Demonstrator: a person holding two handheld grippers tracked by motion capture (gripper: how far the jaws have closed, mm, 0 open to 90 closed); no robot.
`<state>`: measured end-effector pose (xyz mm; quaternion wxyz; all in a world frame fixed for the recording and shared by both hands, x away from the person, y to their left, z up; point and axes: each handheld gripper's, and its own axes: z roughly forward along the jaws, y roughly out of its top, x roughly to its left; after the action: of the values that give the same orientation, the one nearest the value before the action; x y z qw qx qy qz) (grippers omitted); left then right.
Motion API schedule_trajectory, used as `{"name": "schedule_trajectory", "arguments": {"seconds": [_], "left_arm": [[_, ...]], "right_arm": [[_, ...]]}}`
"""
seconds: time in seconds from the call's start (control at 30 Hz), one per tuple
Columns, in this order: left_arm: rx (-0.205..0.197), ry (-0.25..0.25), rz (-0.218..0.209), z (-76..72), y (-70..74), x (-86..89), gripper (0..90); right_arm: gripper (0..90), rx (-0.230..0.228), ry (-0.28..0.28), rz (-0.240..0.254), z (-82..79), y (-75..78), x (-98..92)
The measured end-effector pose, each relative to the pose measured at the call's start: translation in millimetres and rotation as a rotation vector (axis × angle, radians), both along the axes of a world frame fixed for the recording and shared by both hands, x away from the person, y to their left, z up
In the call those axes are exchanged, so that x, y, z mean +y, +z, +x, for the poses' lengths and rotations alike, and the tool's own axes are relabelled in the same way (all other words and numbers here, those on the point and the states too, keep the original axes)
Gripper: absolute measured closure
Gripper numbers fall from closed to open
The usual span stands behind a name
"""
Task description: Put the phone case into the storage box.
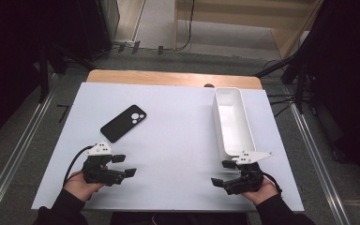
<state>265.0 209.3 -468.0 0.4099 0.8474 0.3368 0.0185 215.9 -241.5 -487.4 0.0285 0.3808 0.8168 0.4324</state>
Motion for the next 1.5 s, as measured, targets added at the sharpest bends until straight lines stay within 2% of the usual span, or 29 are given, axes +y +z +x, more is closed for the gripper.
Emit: {"name": "schedule_trajectory", "arguments": {"seconds": [0.33, 0.53, 0.77, 1.5], "left_arm": [[-0.002, -0.001, 0.003, -1.2, -0.3, 0.3, 26.7], [-0.003, 0.002, 0.003, -2.0, 0.2, 0.5, 26.7], [-0.009, -0.001, 0.015, -1.0, 0.3, -0.7, 26.7], [-0.012, 0.009, 0.025, 1.5, 0.0, -1.8, 26.7]], "right_arm": [[14.7, -0.01, -0.012, 0.016, -0.1, 2.5, -4.8], [14.8, -0.007, 0.004, 0.008, -0.1, 1.9, -1.6], [14.8, -0.008, -0.018, -0.005, -1.4, 1.5, 0.1], [14.8, -0.003, -0.027, -0.001, -2.6, 0.6, -1.6]]}}
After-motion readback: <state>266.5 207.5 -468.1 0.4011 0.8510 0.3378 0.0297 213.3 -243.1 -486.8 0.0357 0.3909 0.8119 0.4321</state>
